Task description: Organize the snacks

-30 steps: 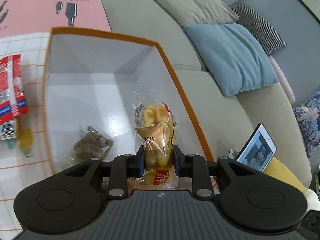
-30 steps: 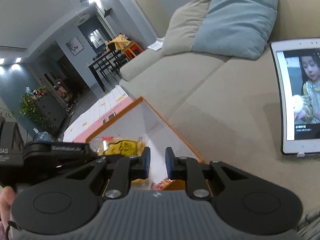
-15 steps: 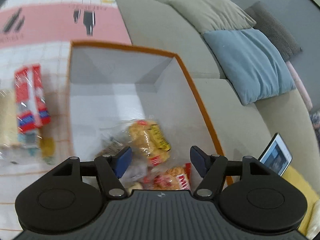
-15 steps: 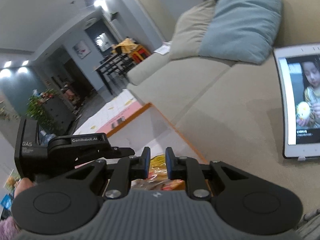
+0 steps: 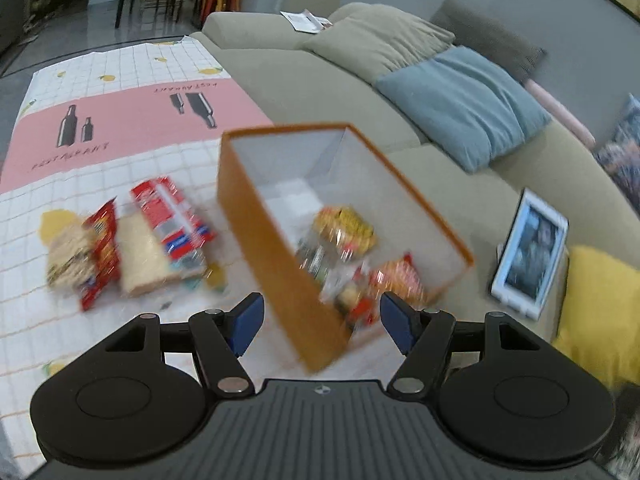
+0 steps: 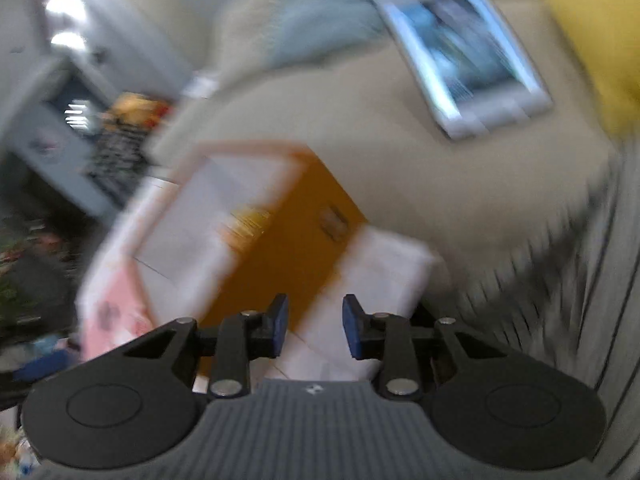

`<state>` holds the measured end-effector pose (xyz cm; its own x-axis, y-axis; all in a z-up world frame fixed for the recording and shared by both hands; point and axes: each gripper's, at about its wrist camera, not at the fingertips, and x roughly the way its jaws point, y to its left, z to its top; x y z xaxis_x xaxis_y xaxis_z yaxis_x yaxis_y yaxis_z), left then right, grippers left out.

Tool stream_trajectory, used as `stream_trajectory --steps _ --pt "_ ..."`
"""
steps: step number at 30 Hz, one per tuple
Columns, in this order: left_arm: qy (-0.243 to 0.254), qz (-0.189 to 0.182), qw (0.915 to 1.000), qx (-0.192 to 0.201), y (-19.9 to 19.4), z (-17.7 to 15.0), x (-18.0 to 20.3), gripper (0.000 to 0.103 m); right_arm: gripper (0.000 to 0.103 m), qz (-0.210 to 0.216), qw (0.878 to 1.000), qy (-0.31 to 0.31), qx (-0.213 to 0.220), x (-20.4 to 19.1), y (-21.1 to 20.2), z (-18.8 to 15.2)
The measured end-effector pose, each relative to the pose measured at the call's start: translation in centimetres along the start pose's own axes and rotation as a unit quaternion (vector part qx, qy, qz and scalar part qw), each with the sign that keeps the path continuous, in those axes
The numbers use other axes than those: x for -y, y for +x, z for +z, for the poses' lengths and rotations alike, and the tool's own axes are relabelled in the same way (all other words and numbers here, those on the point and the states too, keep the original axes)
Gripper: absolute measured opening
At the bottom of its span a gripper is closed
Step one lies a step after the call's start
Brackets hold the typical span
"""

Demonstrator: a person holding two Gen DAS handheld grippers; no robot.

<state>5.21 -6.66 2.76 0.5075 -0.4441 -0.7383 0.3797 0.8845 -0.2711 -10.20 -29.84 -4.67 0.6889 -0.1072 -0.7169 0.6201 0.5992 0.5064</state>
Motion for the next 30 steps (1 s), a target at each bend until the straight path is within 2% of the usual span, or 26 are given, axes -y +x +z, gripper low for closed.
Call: stream_trajectory --steps 2,4,6,8,11,13,14,16,17,20,21,22,25,26,27,28,29,30 --pt "0.001 0.002 0.9999 -0.011 -0.4 -2.0 -1.1 0.077 0.029 -0.043 0.995 0.059 -0.067 1.8 2.7 -2.3" --pt "0.005 -0.006 0.9997 -0.023 -0.6 -3.6 -2.3 0.076 0.029 -0.053 0.982 0.121 -0.134 3.8 5.7 -3.9" --pt "0.008 -0.018 0.9991 -0.037 -0.6 -5.0 -3.2 0.075 0.029 -0.075 0.968 0.162 -0.176 5.5 8.2 -5.2" --pt "0.009 -0.024 0.9982 -0.055 -0.3 -5.9 -3.8 0.075 0.029 -0.081 0.958 0.170 -0.217 6.7 10.9 -6.0" --pt "0.013 -0.006 0.9967 -0.080 -0.1 -7.3 -4.1 0.074 0.032 -0.032 0.936 0.185 -0.298 7.3 14.8 -5.8" --pt "0.030 0.004 0.9960 -0.085 -0.6 -8.2 -4.1 0.074 0.038 -0.049 0.929 0.166 -0.328 7.5 16.9 -5.5" --pt "0.036 0.008 0.9958 -0.084 -0.8 -8.8 -4.1 0.074 0.039 -0.065 0.924 0.177 -0.333 7.9 17.4 -5.5" --pt "0.037 0.015 0.9956 -0.085 -1.2 -9.7 -3.9 0.074 0.040 -0.095 0.922 0.178 -0.329 8.7 18.7 -6.0" --pt "0.033 0.014 0.9956 -0.086 -1.3 -10.1 -4.0 0.074 0.041 -0.124 0.915 0.186 -0.335 9.4 19.4 -6.6" --pt "0.020 0.006 0.9958 -0.089 -1.6 -11.1 -3.8 0.074 0.041 -0.171 0.891 0.298 -0.297 12.4 20.8 -8.9" --pt "0.022 0.002 0.9959 -0.087 -1.7 -11.3 -3.6 0.074 0.041 -0.167 0.887 0.325 -0.282 13.1 21.7 -10.0" --pt "0.025 0.000 0.9960 -0.086 -1.7 -11.6 -3.6 0.074 0.040 -0.154 0.891 0.337 -0.264 13.5 22.7 -10.7" --pt "0.036 0.007 0.9953 -0.090 -1.2 -12.0 -3.5 0.074 0.039 -0.128 0.919 0.320 -0.189 14.4 25.6 -13.7" --pt "0.038 0.010 0.9949 -0.092 -0.9 -12.1 -3.5 0.074 0.038 -0.139 0.920 0.318 -0.184 14.6 26.6 -15.0" --pt "0.042 0.009 0.9947 -0.093 -0.5 -12.2 -3.6 0.074 0.033 -0.152 0.910 0.333 -0.192 15.0 27.6 -16.2" --pt "0.046 0.008 0.9946 -0.093 -0.1 -12.2 -3.8 0.074 0.023 -0.156 0.897 0.361 -0.202 15.8 28.5 -17.3" --pt "0.052 0.012 0.9941 -0.094 0.2 -12.3 -3.9 0.074 0.022 -0.145 0.885 0.393 -0.203 16.4 29.6 -18.5" --pt "0.058 0.024 0.9932 -0.098 0.8 -12.3 -4.0 0.074 0.022 -0.124 0.878 0.414 -0.203 16.9 30.5 -19.6"
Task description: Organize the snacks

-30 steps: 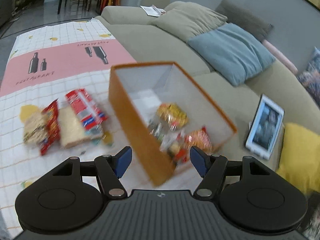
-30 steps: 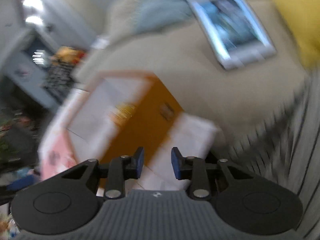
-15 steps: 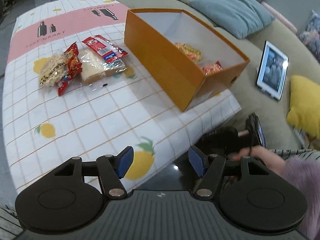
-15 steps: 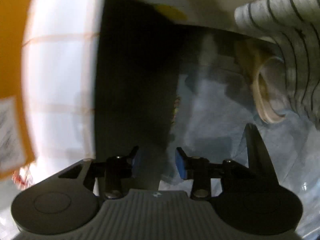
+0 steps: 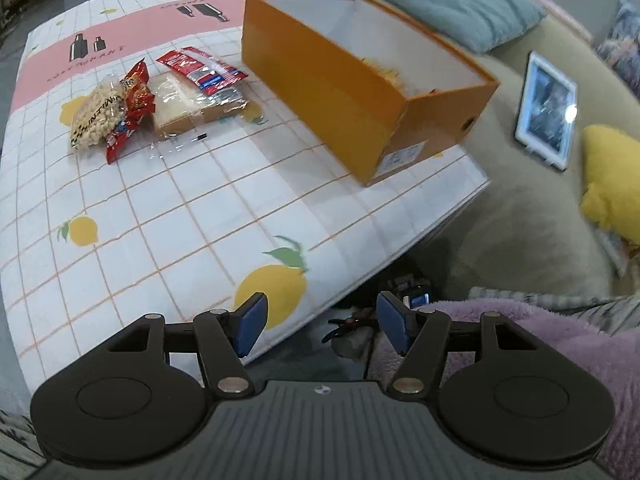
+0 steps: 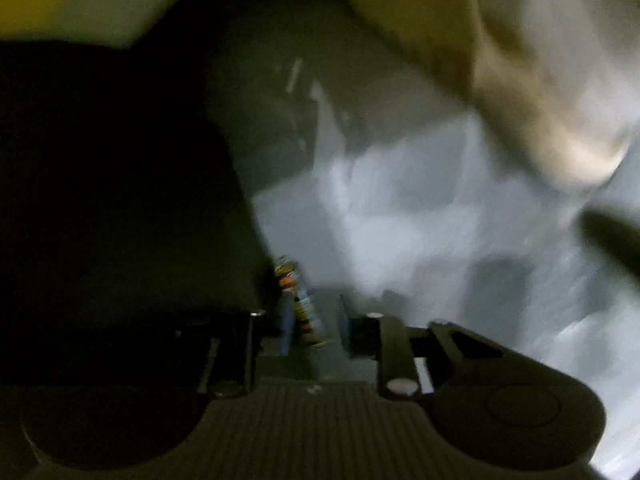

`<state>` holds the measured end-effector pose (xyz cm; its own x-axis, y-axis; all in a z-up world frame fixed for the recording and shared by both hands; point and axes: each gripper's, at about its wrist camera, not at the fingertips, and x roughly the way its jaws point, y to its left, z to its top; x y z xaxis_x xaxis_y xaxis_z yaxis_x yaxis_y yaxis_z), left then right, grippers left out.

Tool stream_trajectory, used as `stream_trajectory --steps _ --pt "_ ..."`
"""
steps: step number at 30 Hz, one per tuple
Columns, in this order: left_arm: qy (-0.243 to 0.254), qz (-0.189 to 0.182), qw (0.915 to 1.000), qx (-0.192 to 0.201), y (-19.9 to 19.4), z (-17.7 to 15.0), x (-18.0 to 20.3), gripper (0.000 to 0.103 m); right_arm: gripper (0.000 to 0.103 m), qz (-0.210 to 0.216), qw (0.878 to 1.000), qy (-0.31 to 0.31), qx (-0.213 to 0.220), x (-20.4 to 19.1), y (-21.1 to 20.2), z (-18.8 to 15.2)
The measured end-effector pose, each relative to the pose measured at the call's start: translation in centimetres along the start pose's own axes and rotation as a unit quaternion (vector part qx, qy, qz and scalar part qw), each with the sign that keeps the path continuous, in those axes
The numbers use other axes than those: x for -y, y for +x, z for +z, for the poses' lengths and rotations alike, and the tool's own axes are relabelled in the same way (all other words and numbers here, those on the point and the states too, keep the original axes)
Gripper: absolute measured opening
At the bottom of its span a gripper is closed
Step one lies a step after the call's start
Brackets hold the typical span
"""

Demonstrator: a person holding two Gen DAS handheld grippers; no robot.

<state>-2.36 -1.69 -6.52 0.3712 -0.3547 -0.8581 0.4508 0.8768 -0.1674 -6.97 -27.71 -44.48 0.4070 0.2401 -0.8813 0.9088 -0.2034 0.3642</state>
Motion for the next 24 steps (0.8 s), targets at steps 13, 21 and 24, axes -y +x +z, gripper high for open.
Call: stream_trajectory --steps 13,21,24 --pt "0.007 -0.008 0.9990 -0.044 4.6 0.5 -0.8 0.073 0.022 0.094 0.987 0.090 -0.092 6.3 9.5 1.0" --pt "-0.015 -0.026 0.9964 -0.079 6.7 0.5 -1.1 0.073 0.050 0.172 0.957 0.184 -0.146 8.8 13.1 0.5" --pt "-0.012 -0.024 0.9959 -0.087 7.2 0.5 -0.9 0.073 0.051 0.181 0.950 0.193 -0.167 9.0 14.0 0.7"
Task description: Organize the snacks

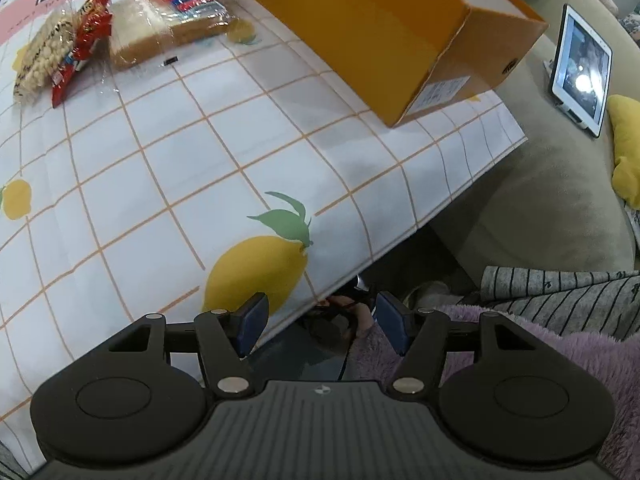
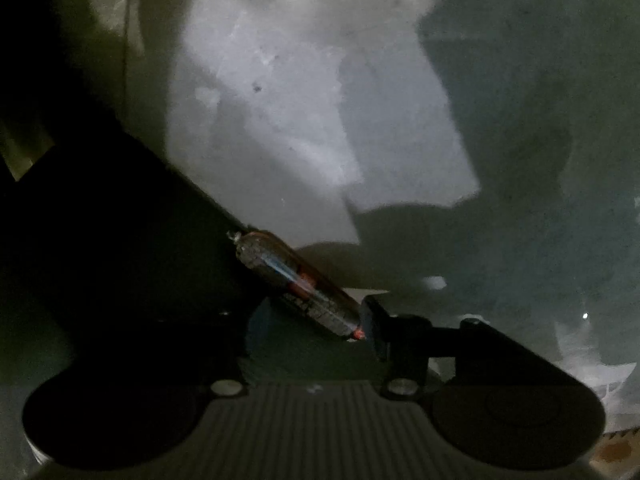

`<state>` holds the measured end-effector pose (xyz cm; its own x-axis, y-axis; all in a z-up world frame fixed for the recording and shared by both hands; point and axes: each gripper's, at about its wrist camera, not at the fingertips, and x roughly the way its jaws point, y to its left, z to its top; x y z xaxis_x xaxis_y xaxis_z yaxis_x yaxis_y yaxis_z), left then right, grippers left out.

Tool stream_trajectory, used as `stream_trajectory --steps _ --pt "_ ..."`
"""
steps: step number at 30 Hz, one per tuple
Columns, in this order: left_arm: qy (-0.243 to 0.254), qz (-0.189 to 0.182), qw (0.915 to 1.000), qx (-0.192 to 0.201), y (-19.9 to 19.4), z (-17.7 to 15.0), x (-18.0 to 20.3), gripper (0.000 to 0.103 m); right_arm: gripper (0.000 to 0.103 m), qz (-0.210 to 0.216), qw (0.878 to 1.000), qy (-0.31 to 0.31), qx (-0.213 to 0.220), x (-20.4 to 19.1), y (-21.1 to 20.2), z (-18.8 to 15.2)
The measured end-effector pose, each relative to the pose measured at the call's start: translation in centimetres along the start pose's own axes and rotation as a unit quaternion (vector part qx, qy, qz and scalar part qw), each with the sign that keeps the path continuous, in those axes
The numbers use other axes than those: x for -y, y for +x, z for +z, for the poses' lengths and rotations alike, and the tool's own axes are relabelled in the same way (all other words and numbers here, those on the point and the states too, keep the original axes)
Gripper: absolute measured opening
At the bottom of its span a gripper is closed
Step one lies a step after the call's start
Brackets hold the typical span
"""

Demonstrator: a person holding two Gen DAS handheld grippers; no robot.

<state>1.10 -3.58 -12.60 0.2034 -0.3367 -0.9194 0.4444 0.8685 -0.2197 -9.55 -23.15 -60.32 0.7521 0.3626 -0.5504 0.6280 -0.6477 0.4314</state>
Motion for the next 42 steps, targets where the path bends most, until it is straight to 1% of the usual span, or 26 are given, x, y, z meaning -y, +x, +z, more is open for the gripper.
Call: stream_trajectory --steps 3,6,11,13,15,16,17,18,20,21,23,24,26,27,28,29,30,31,32,34,36,37,39,40,41,42 --pt "0.001 0.003 1.0000 -0.005 0.2 0.1 0.1 0.073 0.047 -0.014 1.000 0.001 -0.009 -0.5 0.2 0.6" --pt "-0.005 0.001 1.0000 -0.007 0.1 0.2 -0.1 0.072 0.042 -0.051 0.999 -0.005 0.002 -2.0 0.3 1.1" --pt "-0.018 0.003 0.9998 -0.001 -0.6 0.3 -0.6 0.072 0.042 -0.069 0.997 0.014 0.034 -2.7 -0.5 0.6" --pt "-0.023 0.004 0.9997 0.002 -0.8 0.4 -0.8 0.072 0.042 -0.091 0.995 -0.010 0.051 -4.0 -2.2 0.3" --pt "-0.024 0.004 0.9997 0.006 -1.1 0.4 -0.9 0.071 0.041 -0.128 0.987 -0.066 0.073 -5.5 -3.4 -0.2" --pt "-0.024 0.002 0.9997 0.008 -1.3 0.4 -0.9 0.071 0.021 -0.154 0.979 -0.101 0.090 -6.5 -3.9 -0.5" --pt "-0.023 -0.001 0.9997 0.011 -1.5 0.5 -0.9 0.071 0.010 -0.189 0.967 -0.129 0.116 -7.4 -4.6 -0.8" --pt "-0.022 -0.004 0.9997 0.013 -1.6 0.5 -0.8 0.071 0.013 -0.220 0.953 -0.153 0.143 -8.2 -5.4 -1.2" --pt "-0.019 -0.010 0.9996 0.019 -2.0 0.5 -0.7 0.071 0.043 -0.237 0.933 -0.198 0.184 -9.3 -7.0 -1.6" --pt "-0.018 -0.012 0.9995 0.021 -2.1 0.6 -0.6 0.071 0.045 -0.237 0.931 -0.199 0.196 -9.5 -7.7 -1.7" --pt "-0.017 -0.014 0.9995 0.023 -2.2 0.7 -0.6 0.071 0.044 -0.200 0.944 -0.176 0.196 -9.3 -8.3 -1.6" --pt "-0.016 -0.014 0.9995 0.024 -2.3 0.7 -0.6 0.071 0.044 -0.183 0.949 -0.177 0.189 -9.5 -7.5 -1.8" --pt "-0.017 -0.014 0.9995 0.023 -2.3 0.7 -0.7 0.071 0.045 -0.182 0.948 -0.205 0.165 -9.8 -6.7 -2.2" --pt "-0.019 -0.015 0.9994 0.023 -2.3 0.7 -0.8 0.071 0.038 -0.171 0.951 -0.214 0.140 -9.6 -5.9 -2.1" --pt "-0.022 -0.016 0.9994 0.022 -2.3 0.7 -0.9 0.071 0.031 -0.150 0.961 -0.198 0.125 -8.4 -5.3 -1.6" --pt "-0.023 -0.016 0.9994 0.020 -2.2 0.6 -1.0 0.071 0.039 -0.124 0.973 -0.161 0.111 -7.4 -5.1 -0.9" --pt "-0.025 -0.014 0.9994 0.018 -2.1 0.6 -1.0 0.071 0.046 -0.113 0.980 -0.127 0.100 -6.5 -4.7 -0.2" --pt "-0.026 -0.012 0.9995 0.015 -2.0 0.6 -1.1 0.071 0.050 -0.119 0.981 -0.120 0.095 -5.6 -4.2 0.3" --pt "-0.026 -0.010 0.9995 0.013 -1.9 0.6 -1.1 0.071 0.044 -0.117 0.981 -0.126 0.087 -5.5 -3.7 0.5" --pt "-0.027 -0.009 0.9995 0.010 -1.7 0.7 -1.2 0.071 0.037 -0.099 0.984 -0.121 0.079 -5.5 -3.4 0.7" --pt "-0.027 -0.010 0.9996 0.007 -1.5 0.7 -1.1 0.071 0.036 -0.081 0.990 -0.099 0.064 -5.0 -3.0 0.9" --pt "-0.026 -0.011 0.9996 0.005 -1.4 0.8 -1.1 0.071 0.040 -0.084 0.990 -0.096 0.060 -4.7 -2.6 1.0" --pt "-0.021 -0.008 0.9997 0.002 -1.2 0.8 -0.9 0.071 0.026 -0.120 0.984 -0.122 0.054 -4.9 -1.5 1.0" --pt "-0.021 -0.007 0.9998 0.002 -1.1 0.8 -0.9 0.071 0.001 -0.143 0.979 -0.135 0.061 -5.4 -1.4 0.8" --pt "-0.022 -0.006 0.9997 0.001 -1.2 0.8 -0.9 0.071 0.000 -0.180 0.968 -0.149 0.093 -6.2 -1.7 0.2" --pt "-0.024 -0.008 0.9997 0.001 -1.2 0.9 -0.9 0.071 0.000 -0.202 0.957 -0.159 0.136 -6.9 -2.8 -0.4"
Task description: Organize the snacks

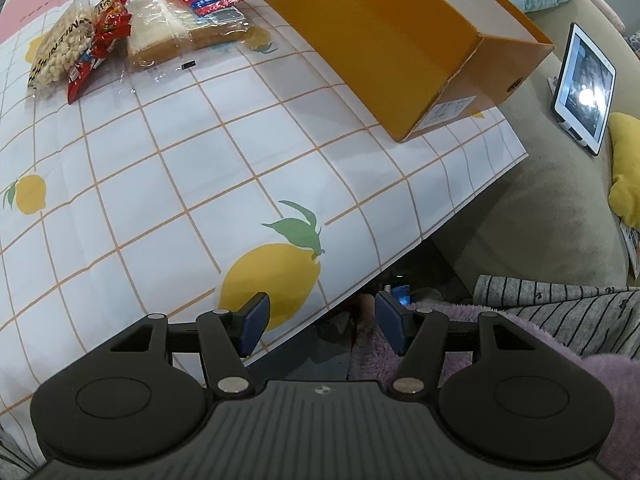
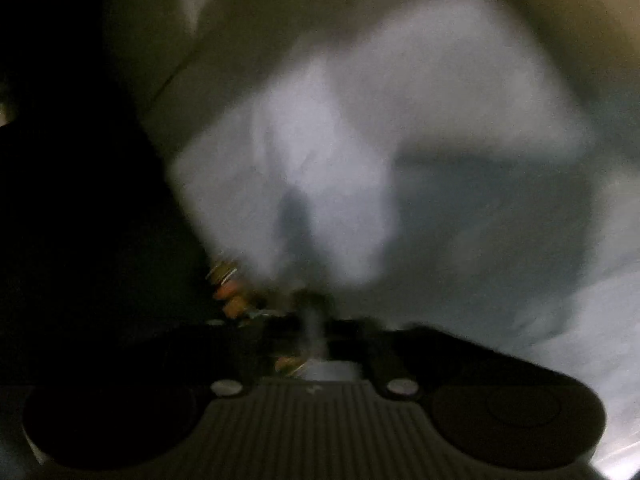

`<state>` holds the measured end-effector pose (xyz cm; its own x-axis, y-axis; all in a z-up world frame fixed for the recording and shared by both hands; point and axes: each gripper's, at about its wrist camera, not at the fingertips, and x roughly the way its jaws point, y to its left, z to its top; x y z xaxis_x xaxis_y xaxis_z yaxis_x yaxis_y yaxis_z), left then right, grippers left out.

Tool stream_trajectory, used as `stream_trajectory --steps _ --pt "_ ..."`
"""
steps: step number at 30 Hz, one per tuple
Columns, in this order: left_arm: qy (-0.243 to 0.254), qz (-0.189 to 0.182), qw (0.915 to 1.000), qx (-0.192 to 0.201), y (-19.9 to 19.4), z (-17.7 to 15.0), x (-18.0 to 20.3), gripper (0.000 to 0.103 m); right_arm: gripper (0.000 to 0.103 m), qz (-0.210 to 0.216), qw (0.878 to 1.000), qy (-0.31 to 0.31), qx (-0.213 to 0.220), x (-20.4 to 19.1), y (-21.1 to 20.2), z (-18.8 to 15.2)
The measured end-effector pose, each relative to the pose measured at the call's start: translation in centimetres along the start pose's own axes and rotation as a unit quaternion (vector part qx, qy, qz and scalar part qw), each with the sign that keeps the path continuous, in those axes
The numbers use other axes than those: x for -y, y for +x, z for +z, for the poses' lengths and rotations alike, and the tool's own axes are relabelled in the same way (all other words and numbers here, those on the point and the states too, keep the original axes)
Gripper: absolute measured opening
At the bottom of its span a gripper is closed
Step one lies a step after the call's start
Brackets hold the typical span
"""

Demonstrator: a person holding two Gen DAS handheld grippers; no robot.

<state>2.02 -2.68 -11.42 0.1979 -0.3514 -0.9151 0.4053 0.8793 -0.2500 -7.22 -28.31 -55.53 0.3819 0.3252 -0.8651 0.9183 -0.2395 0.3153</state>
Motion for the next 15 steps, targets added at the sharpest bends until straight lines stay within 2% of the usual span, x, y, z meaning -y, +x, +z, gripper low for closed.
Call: stream_trajectory --steps 2,3,4,5,7,9,10,11,12,13,15 --pt "-0.005 -0.005 1.0000 0.000 -0.2 0.0 -0.1 0.071 0.011 -0.073 0.993 -0.009 0.088 0.1 -3.2 0.0" --pt "-0.006 -0.010 0.9999 0.001 -0.3 0.0 -0.1 0.071 0.012 -0.110 0.987 -0.022 0.114 0.2 -4.5 0.1" --pt "-0.004 -0.015 0.9999 0.005 -0.6 0.0 -0.1 0.071 0.013 -0.126 0.983 -0.028 0.130 0.5 -5.3 0.3" --pt "-0.003 -0.018 0.9998 0.009 -0.8 -0.1 -0.1 0.071 0.021 -0.109 0.986 -0.011 0.126 1.0 -5.6 0.6" --pt "0.000 -0.020 0.9997 0.014 -1.0 -0.1 0.0 0.071 0.036 -0.029 0.996 0.023 0.081 1.5 -4.9 0.6" --pt "-0.004 -0.015 0.9998 0.011 -1.0 0.0 -0.2 0.071 0.043 0.020 0.998 -0.016 0.061 -0.2 -3.7 0.0" --pt "-0.007 -0.013 0.9999 0.007 -0.9 0.0 -0.3 0.071 0.052 0.044 0.997 -0.035 0.056 -0.8 -3.3 -0.2" --pt "-0.009 -0.013 0.9999 0.005 -0.9 -0.1 -0.4 0.071 0.050 0.078 0.996 -0.033 0.042 -0.8 -2.7 -0.2" --pt "-0.011 -0.013 0.9998 0.003 -0.9 -0.2 -0.5 0.071 0.054 0.099 0.995 -0.002 0.025 -0.2 -2.0 0.1" --pt "-0.010 -0.014 0.9998 0.002 -0.8 -0.3 -0.4 0.071 0.064 0.114 0.993 0.037 -0.001 0.8 -1.2 0.3" --pt "-0.007 -0.017 0.9998 0.000 -0.8 -0.3 -0.3 0.071 0.065 0.141 0.983 0.108 -0.050 2.4 0.0 -0.2"
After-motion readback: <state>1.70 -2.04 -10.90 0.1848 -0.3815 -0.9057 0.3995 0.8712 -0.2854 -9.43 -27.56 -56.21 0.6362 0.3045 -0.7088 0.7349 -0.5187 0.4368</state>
